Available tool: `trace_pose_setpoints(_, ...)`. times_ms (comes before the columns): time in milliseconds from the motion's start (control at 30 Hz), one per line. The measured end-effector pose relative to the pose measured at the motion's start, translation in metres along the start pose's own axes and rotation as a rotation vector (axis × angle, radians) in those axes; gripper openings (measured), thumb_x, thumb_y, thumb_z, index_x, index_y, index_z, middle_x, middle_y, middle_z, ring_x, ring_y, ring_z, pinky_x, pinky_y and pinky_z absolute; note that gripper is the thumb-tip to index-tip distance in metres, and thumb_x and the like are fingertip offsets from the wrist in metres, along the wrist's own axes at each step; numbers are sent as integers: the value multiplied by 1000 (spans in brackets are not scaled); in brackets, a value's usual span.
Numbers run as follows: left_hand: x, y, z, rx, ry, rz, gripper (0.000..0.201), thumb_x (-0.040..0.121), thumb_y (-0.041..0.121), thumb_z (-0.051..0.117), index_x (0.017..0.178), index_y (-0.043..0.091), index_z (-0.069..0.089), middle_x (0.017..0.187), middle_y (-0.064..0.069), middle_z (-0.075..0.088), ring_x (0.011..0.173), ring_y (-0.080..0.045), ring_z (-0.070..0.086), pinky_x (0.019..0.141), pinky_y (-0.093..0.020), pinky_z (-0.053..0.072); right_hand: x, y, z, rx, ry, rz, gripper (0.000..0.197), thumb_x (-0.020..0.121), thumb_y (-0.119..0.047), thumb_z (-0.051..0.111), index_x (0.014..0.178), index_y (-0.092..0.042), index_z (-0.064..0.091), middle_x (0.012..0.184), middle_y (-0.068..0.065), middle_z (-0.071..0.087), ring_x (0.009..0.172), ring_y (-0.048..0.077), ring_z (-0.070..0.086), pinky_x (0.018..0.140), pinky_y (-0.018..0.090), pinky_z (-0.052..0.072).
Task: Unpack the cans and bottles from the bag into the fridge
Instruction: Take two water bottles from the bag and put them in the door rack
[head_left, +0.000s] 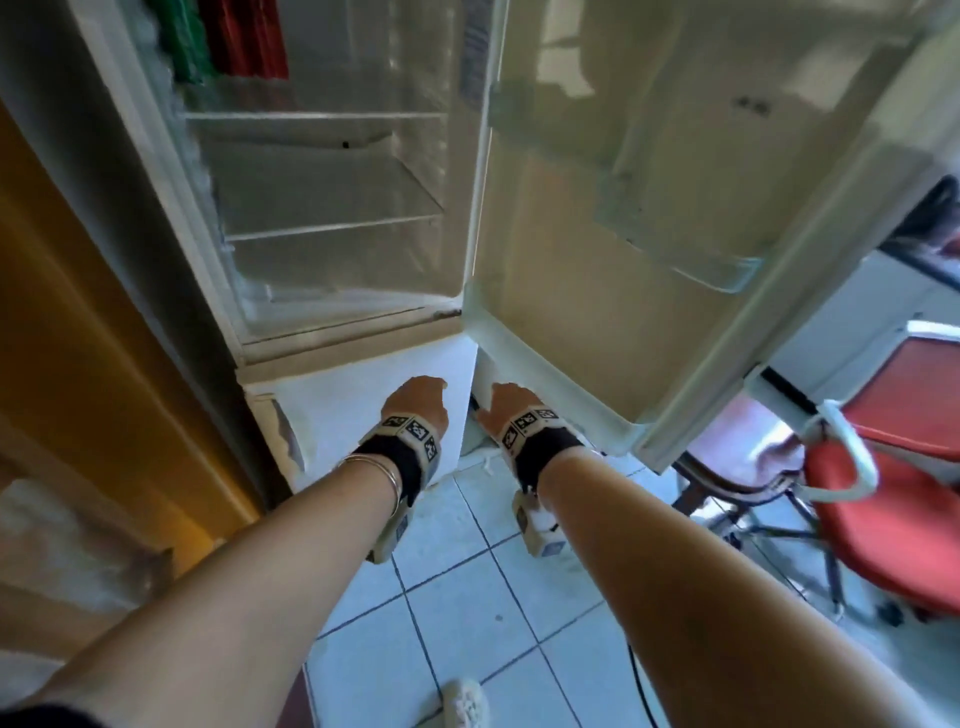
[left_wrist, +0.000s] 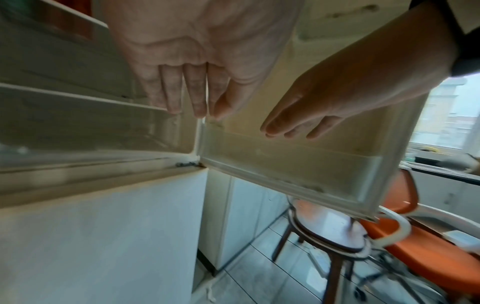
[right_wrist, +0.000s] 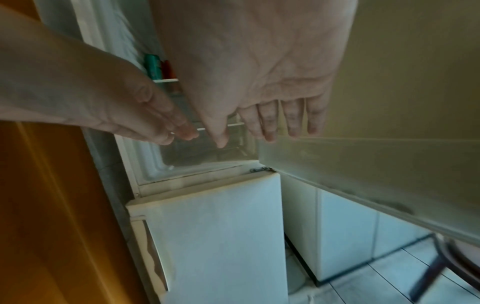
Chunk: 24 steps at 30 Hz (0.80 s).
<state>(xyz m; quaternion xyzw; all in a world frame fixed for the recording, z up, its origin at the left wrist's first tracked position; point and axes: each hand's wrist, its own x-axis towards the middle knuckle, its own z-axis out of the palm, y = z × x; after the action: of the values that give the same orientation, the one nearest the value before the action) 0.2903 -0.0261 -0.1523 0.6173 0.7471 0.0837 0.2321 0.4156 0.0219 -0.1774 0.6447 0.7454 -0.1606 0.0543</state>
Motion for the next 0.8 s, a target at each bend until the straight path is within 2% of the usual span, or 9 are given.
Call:
trace_pose_setpoints(67,-13,7,19,28,-44,54,45,95,8,38,139,16,41,149,-5,37,137,-24,35,114,-34,30,-22,16,13,46,-26,60,39,93,-34,47,123,-9,52,122,13,59,114,31,55,94,40,47)
trace_pose_setpoints(167,-35,20,49,75,-97,122,37,92,9,47,128,11,54,134,-11,53,123,-30,51,103,-38,42,-58,44,36,62,-46,136,44,93,-34,48,128,-7,50,129,14,55,120,32,52,97,39,45)
trace_pose_setpoints(233,-47,34,67,117,-144,165,36,91,10,46,125,11,55,129,-13,57,117,-31,55,98,-39,47,-80,67,45,60,-40,198,44,93,-35,48,128,-7,50,129,14,55,120,32,51,96,38,44)
trace_pose_setpoints(500,-99,125,137,189,-251,414,42,92,7,42,132,14,50,136,-10,52,122,-29,52,101,-38,44,-171,183,65,188,-40,481,40,93,-28,45,126,-6,50,128,14,55,119,33,52,97,39,44)
trace_pose_setpoints(633,-135,193,179,223,-316,531,37,92,10,45,127,12,53,131,-12,55,117,-30,55,99,-38,46,-229,251,72,266,-4,635,43,93,-30,45,130,-8,49,132,12,53,122,32,50,102,42,44)
trace_pose_setpoints(800,-195,289,236,255,-387,685,43,93,10,43,135,21,47,138,-8,51,123,-30,51,105,-39,42,-315,347,71,311,36,802,45,94,-36,46,127,-6,49,130,14,53,120,32,51,99,41,45)
